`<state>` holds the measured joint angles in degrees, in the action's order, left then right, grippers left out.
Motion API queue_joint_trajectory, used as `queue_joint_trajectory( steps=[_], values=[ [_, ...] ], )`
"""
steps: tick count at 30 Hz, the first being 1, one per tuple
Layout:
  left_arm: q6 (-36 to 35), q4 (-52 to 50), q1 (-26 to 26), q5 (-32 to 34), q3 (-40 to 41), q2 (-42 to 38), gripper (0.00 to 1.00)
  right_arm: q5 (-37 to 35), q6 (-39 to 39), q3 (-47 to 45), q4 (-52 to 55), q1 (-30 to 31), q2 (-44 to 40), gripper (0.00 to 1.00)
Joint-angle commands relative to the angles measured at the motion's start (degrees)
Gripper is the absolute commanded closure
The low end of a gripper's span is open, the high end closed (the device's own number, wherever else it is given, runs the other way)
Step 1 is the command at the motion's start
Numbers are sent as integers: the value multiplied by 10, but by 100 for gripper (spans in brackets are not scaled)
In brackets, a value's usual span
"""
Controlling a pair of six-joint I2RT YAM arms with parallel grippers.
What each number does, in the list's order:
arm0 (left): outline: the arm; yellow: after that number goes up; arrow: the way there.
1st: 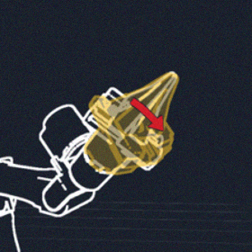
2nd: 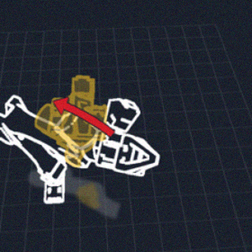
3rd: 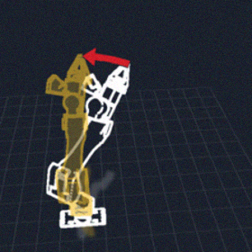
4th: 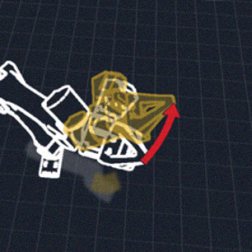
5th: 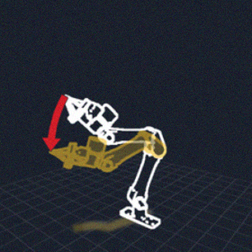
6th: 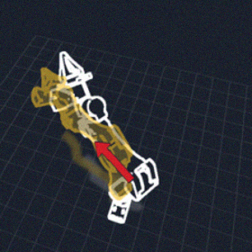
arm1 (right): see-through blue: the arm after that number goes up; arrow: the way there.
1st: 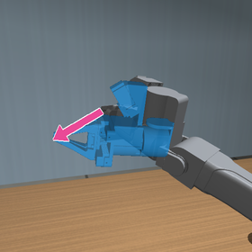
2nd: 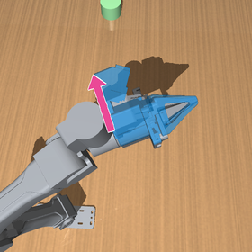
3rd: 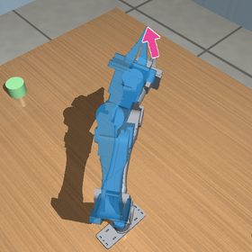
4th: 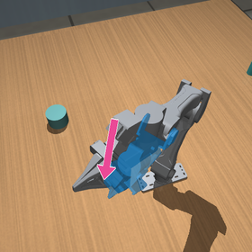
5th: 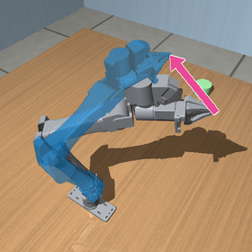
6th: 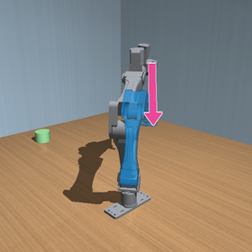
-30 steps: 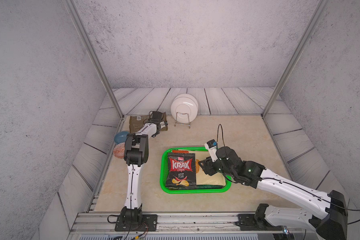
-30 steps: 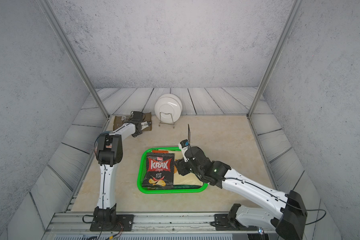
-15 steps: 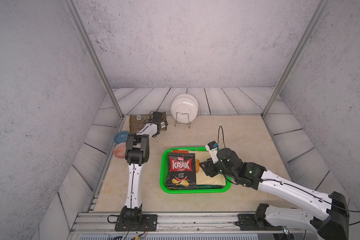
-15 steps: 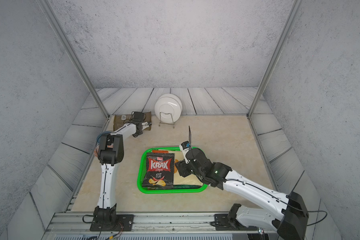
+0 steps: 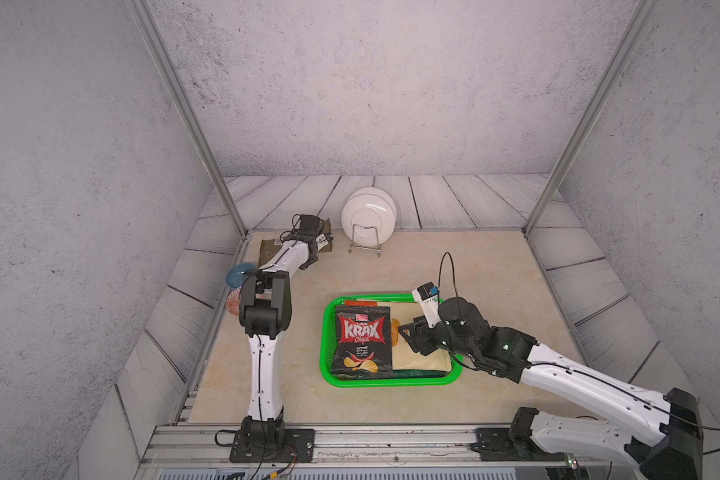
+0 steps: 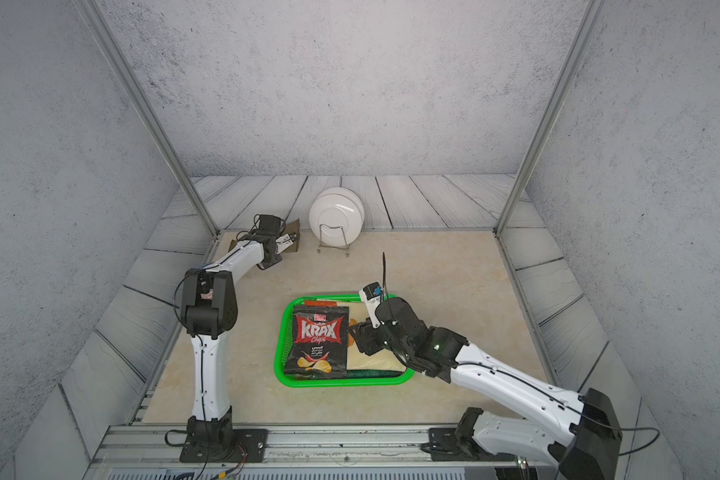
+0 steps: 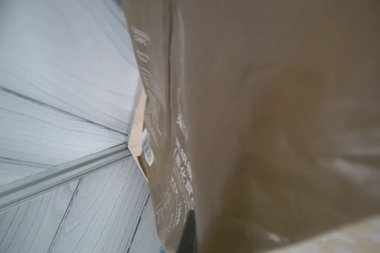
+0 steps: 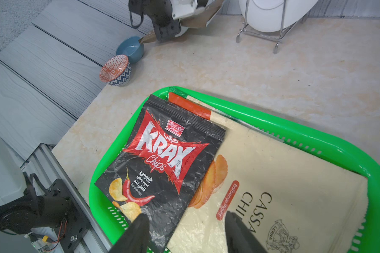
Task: Put the potato chips into the basket
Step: Pick up the potato chip from the corner of the board.
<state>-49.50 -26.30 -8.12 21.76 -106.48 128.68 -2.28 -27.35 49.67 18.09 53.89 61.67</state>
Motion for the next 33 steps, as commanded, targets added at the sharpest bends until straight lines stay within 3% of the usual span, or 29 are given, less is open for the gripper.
queue_joint_trajectory(
  steps=[1,12,21,26,33],
  values=[
    [61,-48,12,-32,-6,-49,100,17,4,-1,-16,-1,-17,40],
    [181,-137,26,-134,2,-172,100,32,10,9,-12,-1,-18,40],
    [216,-172,37,-216,57,-290,100,70,33,38,-2,-1,-15,39],
    [207,-244,45,-290,56,-343,100,102,68,67,3,-1,-7,39],
    [144,-399,51,-460,58,-444,100,160,165,104,11,-1,-15,35]
  ],
)
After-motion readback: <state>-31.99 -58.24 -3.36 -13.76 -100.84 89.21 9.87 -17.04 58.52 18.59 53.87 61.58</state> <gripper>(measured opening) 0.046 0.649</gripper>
